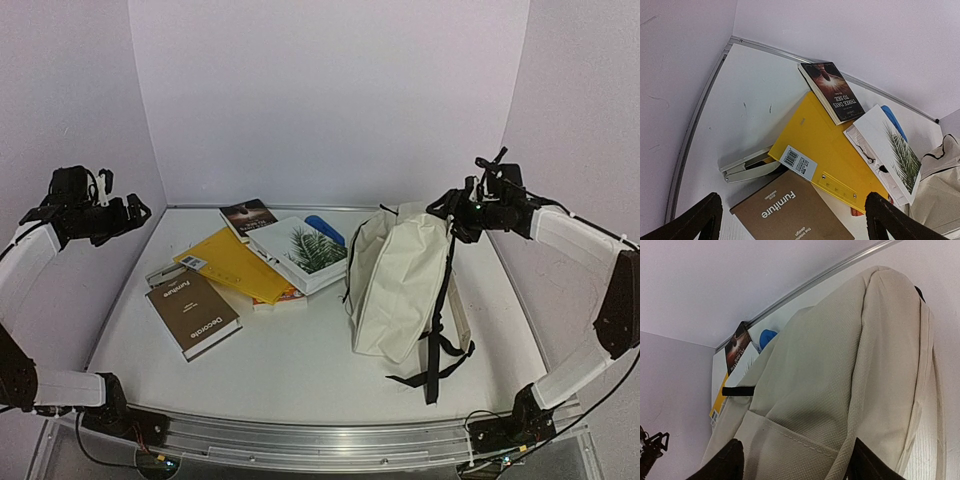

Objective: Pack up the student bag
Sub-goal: Pick up the student bag at the center of the board, then place the student bag at the center of the board, then pick up the student bag at the center of the board.

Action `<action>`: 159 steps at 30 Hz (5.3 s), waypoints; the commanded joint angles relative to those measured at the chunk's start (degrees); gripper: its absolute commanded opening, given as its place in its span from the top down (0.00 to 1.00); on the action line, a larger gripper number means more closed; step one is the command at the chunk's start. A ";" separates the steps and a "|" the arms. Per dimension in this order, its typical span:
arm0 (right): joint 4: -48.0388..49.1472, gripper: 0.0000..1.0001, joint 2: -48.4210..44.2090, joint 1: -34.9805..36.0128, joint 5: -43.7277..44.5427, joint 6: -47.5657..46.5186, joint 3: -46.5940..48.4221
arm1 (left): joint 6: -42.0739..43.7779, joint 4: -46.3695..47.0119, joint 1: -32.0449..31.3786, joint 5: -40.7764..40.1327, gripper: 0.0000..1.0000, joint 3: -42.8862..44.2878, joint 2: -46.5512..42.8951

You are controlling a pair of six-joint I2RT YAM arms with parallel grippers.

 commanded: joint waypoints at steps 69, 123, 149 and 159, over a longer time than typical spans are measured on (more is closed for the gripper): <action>-18.60 0.02 -5.56 12.65 39.81 -16.89 13.42 | 3.84 3.13 0.04 10.09 0.00 -0.30 3.73; -9.46 0.08 -9.46 20.00 11.48 19.98 -7.47 | 3.03 1.37 0.07 10.19 0.00 0.56 5.50; -5.32 1.00 -3.42 20.53 18.32 12.68 -3.25 | 3.24 0.03 0.09 9.18 0.00 1.31 7.86; -14.52 1.00 -8.92 22.17 6.54 -15.87 7.26 | 3.36 0.76 0.05 9.88 0.00 1.00 8.08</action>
